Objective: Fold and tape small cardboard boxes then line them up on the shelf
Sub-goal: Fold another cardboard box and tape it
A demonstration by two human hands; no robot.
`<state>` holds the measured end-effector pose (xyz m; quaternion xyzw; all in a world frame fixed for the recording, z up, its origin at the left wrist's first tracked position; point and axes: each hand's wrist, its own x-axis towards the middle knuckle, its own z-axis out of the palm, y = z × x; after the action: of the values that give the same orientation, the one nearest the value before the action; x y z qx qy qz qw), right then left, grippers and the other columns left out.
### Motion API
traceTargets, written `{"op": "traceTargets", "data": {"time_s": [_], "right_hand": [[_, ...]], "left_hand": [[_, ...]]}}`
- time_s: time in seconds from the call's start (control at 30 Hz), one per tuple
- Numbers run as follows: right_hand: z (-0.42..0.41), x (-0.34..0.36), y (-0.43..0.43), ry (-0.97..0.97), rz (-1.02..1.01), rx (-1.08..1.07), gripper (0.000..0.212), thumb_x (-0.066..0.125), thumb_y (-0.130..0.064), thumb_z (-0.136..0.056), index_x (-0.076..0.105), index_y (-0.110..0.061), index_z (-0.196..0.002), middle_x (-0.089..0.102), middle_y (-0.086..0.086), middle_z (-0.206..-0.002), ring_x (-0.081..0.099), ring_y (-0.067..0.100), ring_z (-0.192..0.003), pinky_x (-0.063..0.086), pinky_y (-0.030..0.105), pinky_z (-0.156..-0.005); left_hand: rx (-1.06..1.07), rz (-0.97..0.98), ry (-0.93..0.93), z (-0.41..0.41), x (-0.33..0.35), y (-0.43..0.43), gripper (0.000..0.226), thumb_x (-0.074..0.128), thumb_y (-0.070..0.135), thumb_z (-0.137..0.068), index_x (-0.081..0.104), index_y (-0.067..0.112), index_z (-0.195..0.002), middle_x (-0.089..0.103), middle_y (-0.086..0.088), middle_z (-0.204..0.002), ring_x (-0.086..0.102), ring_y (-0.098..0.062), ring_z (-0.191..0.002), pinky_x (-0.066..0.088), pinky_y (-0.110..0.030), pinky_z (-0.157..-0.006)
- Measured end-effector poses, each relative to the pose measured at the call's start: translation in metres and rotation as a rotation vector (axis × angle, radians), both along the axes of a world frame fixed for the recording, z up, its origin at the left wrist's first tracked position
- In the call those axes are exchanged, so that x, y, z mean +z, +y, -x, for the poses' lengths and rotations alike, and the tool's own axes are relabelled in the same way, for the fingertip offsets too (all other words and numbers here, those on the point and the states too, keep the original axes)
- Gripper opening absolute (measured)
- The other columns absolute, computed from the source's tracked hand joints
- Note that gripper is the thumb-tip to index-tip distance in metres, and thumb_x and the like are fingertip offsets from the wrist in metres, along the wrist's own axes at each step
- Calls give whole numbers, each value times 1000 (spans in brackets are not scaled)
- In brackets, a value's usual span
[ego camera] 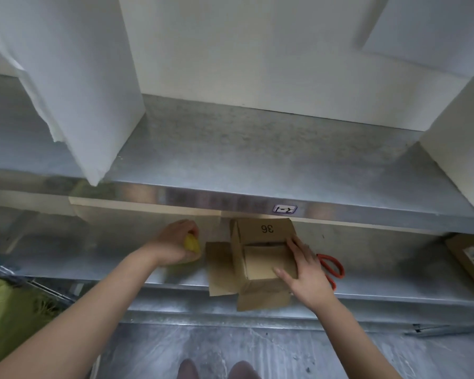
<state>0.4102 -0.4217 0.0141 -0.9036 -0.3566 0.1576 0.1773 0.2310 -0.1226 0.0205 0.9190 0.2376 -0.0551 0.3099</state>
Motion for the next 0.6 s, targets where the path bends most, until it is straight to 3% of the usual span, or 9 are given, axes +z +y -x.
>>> {"op": "traceTargets", "data": {"time_s": [0.07,0.17,0.3,0.43,0.5,0.6], "right_hand": [[8,10,3,-197,96,41,74,54,-57,-91,27,-27,-153,23,-2,-160,12,27,-149,21,44,-119],[31,26,23,-433,-62,118,57,66,-38,-87,53,-17,-138,49,11,-144,39,38,-137,38,50,-110],[80,36,75,-521,-224,198,42,71,-34,-84,65,-16,-122,64,6,-123,56,31,-122,50,41,-97],[118,23,115,-21,-268,145,39,63,-39,-89,60,-19,-123,63,2,-119,56,21,-111,45,29,-93],[132,13,127,212,-344,36,30,69,-36,-87,64,-17,-109,68,1,-107,63,15,-97,50,28,-84],[144,-2,135,293,-462,-101,10,71,-24,-86,65,-17,-85,69,-3,-83,63,11,-75,46,24,-70]], "left_hand": [[-15,5,-33,1,4,-7,39,76,44,-69,46,38,-93,47,21,-99,49,-6,-90,40,-20,-68],[-5,-21,-101,8,12,-17,42,76,49,-70,47,36,-97,48,18,-104,50,-8,-92,45,-28,-73],[-52,-182,-228,22,19,-28,44,78,45,-69,52,29,-100,53,13,-106,54,-16,-93,40,-28,-70],[-78,-252,-326,39,18,-33,36,74,35,-69,58,21,-98,59,3,-98,59,-24,-90,42,-30,-72],[-62,-247,-360,47,19,-34,32,69,29,-69,59,17,-97,61,-1,-96,61,-28,-88,46,-34,-73],[-104,-262,-325,61,13,-34,39,72,33,-71,59,17,-103,61,-2,-103,60,-26,-95,46,-39,-82]]}}
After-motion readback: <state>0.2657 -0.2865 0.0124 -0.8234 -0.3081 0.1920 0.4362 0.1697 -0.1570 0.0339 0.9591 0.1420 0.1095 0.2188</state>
